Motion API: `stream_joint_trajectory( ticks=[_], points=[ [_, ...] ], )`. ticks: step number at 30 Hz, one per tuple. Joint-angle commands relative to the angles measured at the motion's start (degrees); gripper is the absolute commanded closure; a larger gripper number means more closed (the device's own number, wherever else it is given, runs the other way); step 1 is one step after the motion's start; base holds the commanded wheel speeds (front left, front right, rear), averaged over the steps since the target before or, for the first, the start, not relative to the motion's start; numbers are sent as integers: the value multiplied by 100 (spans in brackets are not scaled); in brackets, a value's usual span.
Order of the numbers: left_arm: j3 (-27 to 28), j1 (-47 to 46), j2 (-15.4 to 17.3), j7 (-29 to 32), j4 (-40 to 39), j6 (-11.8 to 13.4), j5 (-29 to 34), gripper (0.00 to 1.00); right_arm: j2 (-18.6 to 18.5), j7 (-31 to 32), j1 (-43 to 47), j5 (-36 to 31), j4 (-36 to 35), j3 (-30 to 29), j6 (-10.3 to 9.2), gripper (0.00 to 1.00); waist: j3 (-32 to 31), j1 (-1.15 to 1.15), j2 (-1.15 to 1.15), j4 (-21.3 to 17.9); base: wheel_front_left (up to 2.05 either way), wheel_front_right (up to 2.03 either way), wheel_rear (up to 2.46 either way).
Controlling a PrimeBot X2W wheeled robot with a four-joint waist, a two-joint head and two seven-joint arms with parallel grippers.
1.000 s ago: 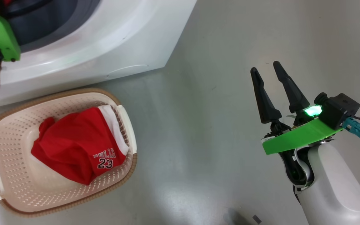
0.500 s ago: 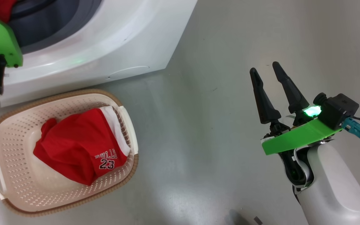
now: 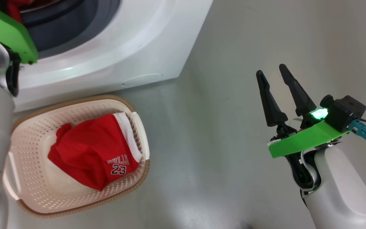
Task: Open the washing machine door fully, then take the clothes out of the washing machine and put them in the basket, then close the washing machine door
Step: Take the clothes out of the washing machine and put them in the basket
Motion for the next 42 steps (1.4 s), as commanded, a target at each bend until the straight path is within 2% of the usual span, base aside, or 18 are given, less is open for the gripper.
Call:
stream_joint_trajectory(
  ticks=[1,9,14,25,32,42],
  points=[
    [52,-6,170,-145,-111,-58,-16,100,-40,-68,111,-47,-110,104,9,0,-116,0,0,100,0,0,0],
    [37,310,-108,-643,-249,-268,-143,100,-131,-68,210,-27,-37,146,9,0,-476,0,0,345,0,0,0],
    [53,563,-172,-805,-477,-386,-230,100,-169,-68,287,-4,18,182,9,0,-747,0,0,470,0,0,0],
    [190,1527,-147,-884,-1839,-448,-342,100,-228,-68,542,58,126,207,9,0,-1308,0,0,733,0,0,0],
    [283,2591,80,-829,-3491,-210,-416,100,-252,-68,705,98,177,235,9,0,-1621,0,0,888,0,0,0],
    [407,4145,659,63,-6625,577,-545,100,-319,-68,824,136,205,267,9,0,-1860,0,0,1105,0,0,0]
  ],
)
